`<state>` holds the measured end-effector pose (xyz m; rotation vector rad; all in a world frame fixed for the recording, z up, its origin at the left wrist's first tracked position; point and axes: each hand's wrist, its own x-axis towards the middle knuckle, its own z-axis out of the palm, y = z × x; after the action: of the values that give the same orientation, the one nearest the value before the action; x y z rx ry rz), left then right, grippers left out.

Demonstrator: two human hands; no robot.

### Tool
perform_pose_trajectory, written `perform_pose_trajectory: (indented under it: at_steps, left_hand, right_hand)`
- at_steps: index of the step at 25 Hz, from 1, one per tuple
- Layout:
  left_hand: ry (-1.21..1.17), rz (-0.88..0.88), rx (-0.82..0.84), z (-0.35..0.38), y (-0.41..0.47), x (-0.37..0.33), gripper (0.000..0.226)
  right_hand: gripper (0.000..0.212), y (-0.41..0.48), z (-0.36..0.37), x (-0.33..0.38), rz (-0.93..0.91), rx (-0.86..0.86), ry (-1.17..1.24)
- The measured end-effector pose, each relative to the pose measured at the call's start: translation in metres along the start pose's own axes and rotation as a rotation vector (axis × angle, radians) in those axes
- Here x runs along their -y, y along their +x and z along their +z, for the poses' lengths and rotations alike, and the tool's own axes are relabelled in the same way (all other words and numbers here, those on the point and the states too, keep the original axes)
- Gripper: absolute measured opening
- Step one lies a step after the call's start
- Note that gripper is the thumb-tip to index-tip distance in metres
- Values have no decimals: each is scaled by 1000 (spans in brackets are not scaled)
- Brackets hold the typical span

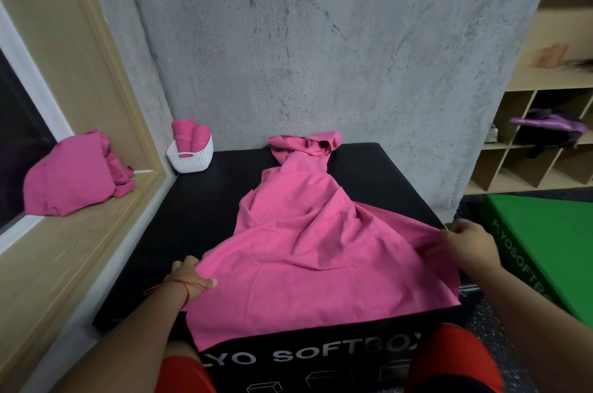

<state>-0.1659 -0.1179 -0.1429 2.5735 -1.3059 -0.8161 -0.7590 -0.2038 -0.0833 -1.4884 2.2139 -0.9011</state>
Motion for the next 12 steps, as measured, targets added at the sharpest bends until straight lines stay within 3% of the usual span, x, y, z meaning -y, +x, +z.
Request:
perform_pose_trajectory:
  at_steps: [2,5,8,12]
  left_hand:
    - [70,32,-9,-6,-6,-2,52]
    - [145,54,-81,-16,-18,0,13]
    - [136,-2,-87,-26,-22,11,13]
    - [65,-15,-55,-28,-16,1,14]
  right_hand:
    - [18,1,-8,-18,39,120,-135]
    - [38,2,-12,-40,83,316,-396]
    - [43,1,-11,-39,23,423,-449]
    - [76,-1,7,-19,-65,436,-422]
